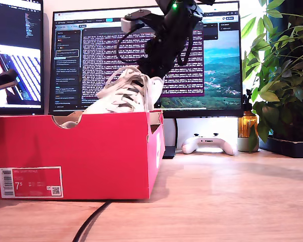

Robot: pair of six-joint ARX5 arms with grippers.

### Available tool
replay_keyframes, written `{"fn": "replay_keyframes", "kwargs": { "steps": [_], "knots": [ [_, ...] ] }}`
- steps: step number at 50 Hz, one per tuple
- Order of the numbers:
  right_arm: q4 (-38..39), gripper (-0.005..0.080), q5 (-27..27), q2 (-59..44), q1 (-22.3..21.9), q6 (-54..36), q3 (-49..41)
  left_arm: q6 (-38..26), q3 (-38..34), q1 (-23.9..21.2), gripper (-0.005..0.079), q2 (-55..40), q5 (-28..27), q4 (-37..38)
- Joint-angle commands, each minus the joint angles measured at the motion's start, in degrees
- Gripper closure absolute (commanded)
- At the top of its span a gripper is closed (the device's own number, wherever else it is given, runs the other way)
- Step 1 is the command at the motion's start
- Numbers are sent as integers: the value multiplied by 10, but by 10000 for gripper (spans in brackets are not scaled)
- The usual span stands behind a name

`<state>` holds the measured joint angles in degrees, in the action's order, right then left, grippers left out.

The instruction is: Pack the white shoes by picking the first shoe and placing it inside the red shoebox, left side, then picking and rotating the second shoe and placing it in the shoebox

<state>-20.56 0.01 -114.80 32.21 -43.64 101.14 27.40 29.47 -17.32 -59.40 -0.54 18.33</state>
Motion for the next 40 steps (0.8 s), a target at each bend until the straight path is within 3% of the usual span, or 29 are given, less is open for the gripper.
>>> {"fn": "replay_keyframes", "kwargs": {
  "steps": [1, 18, 29, 40],
  "knots": [
    [7, 763, -5, -19, 10, -2, 18, -4, 2, -1, 761, -3, 0, -3],
    [-3, 756, -4, -42, 15, -4, 18, -4, 2, -1, 761, -3, 0, -3],
    [-1, 518, 16, -42, 19, -3, 18, -4, 2, -1, 761, -3, 0, -3],
    [1, 506, 57, -42, 27, -3, 19, -4, 2, -1, 761, -3, 0, -3]
  ]
}}
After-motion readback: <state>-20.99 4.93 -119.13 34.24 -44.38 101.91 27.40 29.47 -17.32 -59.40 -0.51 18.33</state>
